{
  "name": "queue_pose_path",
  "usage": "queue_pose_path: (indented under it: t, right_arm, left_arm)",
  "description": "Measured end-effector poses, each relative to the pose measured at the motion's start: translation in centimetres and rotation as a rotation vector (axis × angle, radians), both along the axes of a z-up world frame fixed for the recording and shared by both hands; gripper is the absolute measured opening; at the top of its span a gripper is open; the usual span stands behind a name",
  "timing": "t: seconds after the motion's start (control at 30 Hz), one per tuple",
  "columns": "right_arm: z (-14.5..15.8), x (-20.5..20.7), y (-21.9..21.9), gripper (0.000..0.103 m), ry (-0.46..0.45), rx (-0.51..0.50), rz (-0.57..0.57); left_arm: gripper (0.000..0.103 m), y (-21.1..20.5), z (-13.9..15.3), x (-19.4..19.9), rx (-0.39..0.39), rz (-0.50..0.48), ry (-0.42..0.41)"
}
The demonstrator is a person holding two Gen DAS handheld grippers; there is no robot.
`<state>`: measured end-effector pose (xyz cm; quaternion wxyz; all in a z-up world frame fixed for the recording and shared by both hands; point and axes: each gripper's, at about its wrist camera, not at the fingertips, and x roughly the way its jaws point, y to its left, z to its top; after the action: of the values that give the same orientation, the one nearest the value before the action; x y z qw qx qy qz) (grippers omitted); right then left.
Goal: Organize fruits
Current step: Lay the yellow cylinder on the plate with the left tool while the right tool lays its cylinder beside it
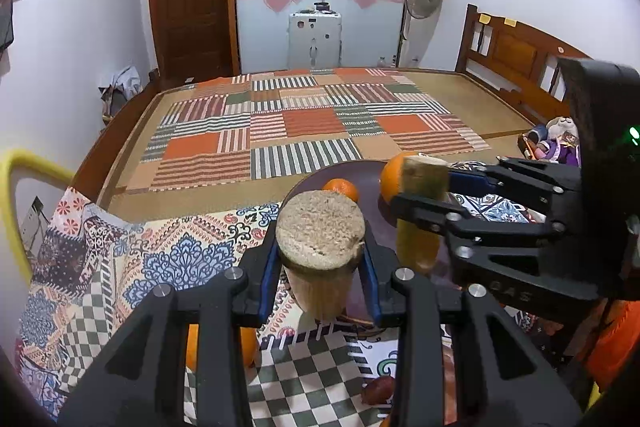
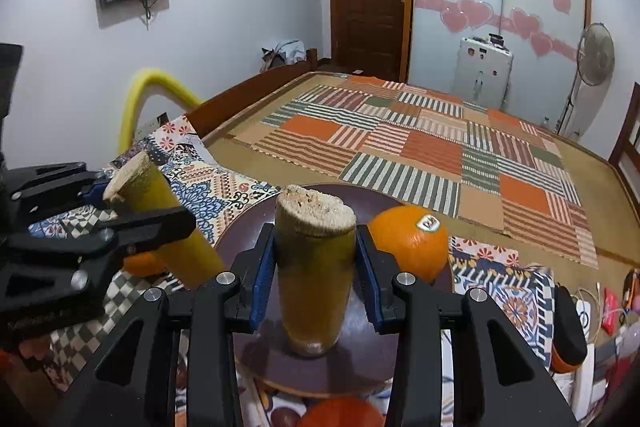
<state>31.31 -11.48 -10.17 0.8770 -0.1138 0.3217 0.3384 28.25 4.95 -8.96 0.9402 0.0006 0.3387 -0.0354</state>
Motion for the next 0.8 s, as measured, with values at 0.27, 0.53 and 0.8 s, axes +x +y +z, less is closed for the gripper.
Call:
queue_pose_path:
  t: [0.27,0.53,0.8]
  right_arm:
    - [-0.6,2.0,0.1,0.036,0.047,0.006,-0.042]
    - [-1.1,1.8,-0.3,0.049,0.034,-0.045,-0.045]
    - [0.6,0.7,-3.4,0.058,-0.029,-0.006,-0.08]
  left_arm:
    - [0.035,-0.6,0.1,0.9,0.029,-0.016,-0.007]
    - [0.035,-1.0,-0.1,3.1,0.035,-0.011,0.001]
    - [0.035,-2.3,-0.9,5.2,0.082,-0.011,0.023]
